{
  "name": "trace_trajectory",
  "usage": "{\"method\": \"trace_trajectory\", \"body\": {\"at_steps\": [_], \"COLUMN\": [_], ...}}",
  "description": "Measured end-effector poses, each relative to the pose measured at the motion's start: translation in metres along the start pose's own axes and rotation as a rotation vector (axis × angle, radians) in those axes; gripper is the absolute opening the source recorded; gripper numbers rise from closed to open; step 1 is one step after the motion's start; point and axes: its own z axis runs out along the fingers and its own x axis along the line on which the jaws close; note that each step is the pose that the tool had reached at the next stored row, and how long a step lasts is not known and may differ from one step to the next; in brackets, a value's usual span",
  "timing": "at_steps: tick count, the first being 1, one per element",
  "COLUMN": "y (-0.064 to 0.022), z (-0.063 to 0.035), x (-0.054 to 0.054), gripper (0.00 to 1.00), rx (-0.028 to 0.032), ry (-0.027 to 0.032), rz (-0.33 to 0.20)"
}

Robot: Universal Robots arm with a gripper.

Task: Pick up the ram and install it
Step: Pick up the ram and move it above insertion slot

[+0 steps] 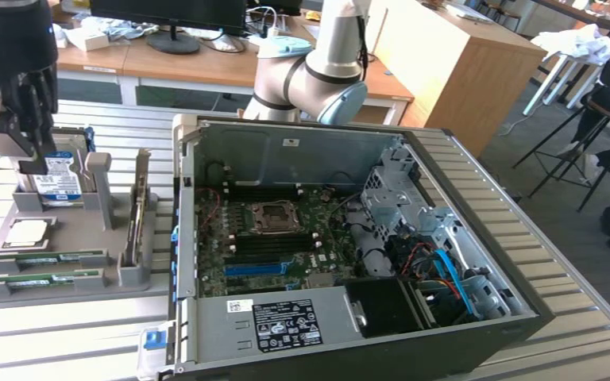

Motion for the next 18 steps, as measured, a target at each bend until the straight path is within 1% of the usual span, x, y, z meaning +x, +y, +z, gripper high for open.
{"method": "trace_trajectory", "body": {"at_steps": [13, 18], "y": [-0.0002, 0.0001], "z": [0.0117, 0.0198], "x": [0.0, 0.001], "gripper": [0.37, 0.37], "rx": [0.0016, 0.0037], "ry": [-0.0015, -0.002], "rz": [-0.001, -0.002]}}
